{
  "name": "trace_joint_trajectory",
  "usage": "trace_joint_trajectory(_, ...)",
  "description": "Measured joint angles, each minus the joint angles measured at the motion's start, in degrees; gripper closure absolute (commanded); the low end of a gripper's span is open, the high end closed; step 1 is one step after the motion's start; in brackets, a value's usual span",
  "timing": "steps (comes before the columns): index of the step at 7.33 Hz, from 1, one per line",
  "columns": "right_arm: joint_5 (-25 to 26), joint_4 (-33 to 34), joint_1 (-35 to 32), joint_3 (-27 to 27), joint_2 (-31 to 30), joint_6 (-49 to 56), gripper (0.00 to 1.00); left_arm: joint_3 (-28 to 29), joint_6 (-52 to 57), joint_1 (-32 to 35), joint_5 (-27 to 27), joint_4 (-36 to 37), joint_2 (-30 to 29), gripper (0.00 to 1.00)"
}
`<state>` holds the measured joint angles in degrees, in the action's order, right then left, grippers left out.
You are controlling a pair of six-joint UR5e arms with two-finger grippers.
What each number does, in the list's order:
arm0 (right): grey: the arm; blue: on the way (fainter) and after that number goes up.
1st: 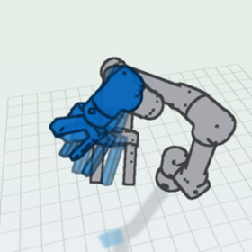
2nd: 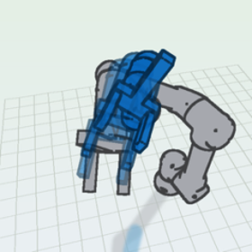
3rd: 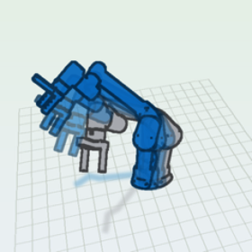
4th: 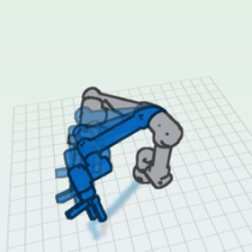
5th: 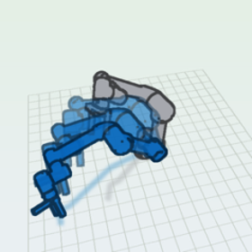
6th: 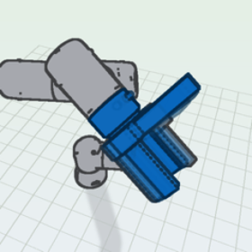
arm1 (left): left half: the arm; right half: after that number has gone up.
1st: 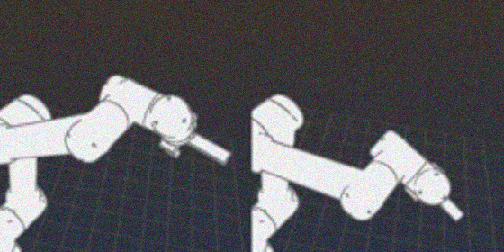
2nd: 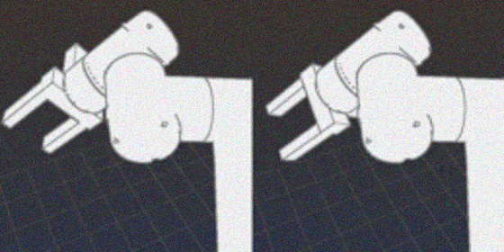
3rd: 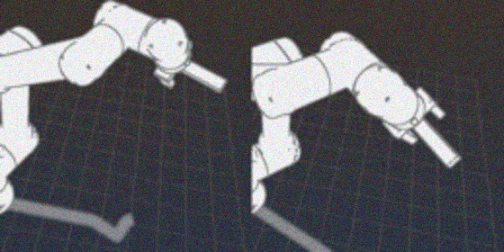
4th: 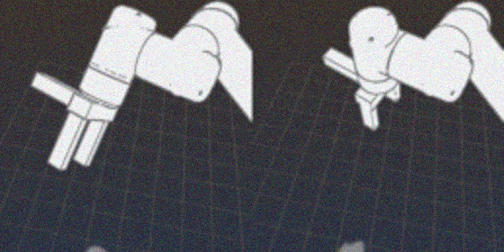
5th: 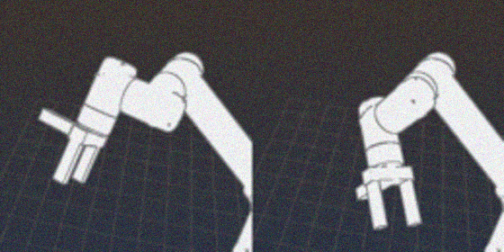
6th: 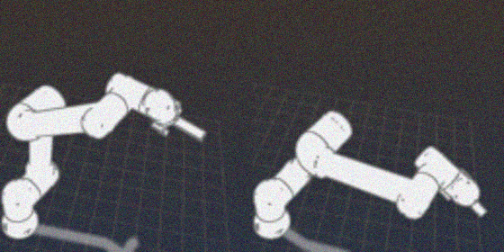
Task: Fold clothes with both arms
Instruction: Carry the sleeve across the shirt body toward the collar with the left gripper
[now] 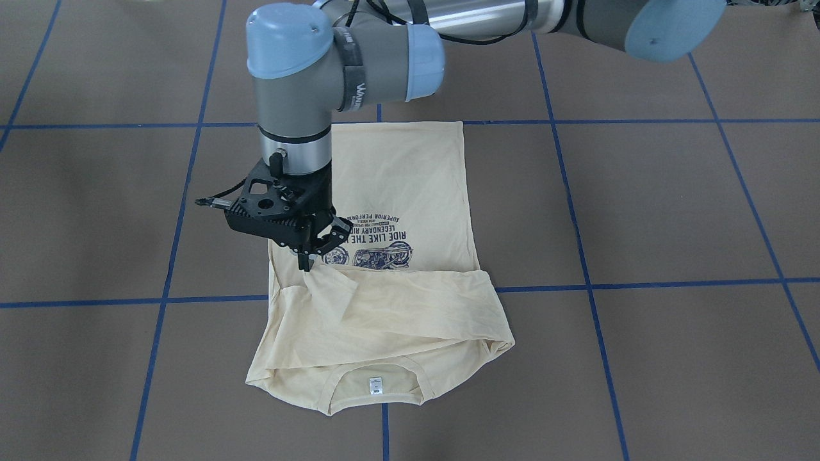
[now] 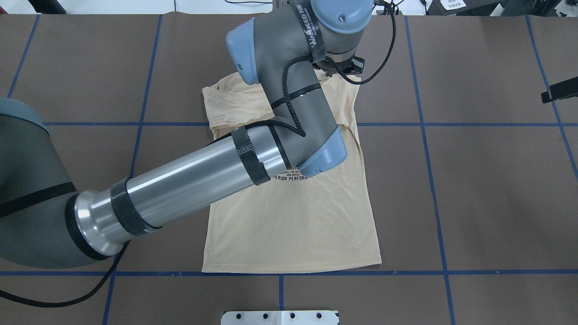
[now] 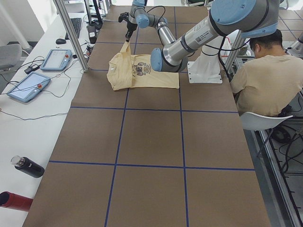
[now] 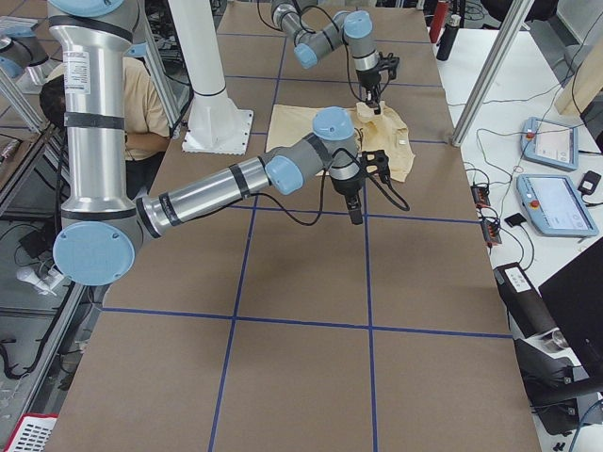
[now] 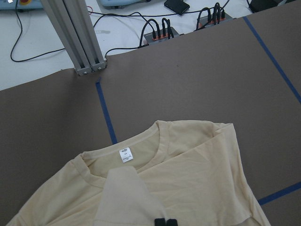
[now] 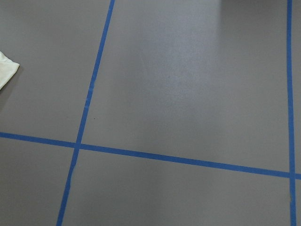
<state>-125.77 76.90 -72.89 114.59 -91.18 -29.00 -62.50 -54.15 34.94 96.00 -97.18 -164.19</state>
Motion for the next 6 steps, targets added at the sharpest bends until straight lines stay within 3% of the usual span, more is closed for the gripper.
trace_joint_trajectory(2, 0.0, 0.0, 0.01, -0.03, 0.08, 0.0, 0.0, 7.81, -9.81, -1.78, -1.24, -8.98, -3.34, 0.0)
trace_joint_trajectory(4, 0.0, 0.0, 0.03, -0.09, 0.17, 0.0, 0.0, 10.22, -18.34, -2.84, -1.5, -17.7, -3.65, 0.0)
trace_joint_trajectory(6, 0.06, -0.02, 0.06, 0.12, 0.31, -0.6, 0.0, 10.32, -14.46, -2.98, -1.3, -17.72, -3.6, 0.0)
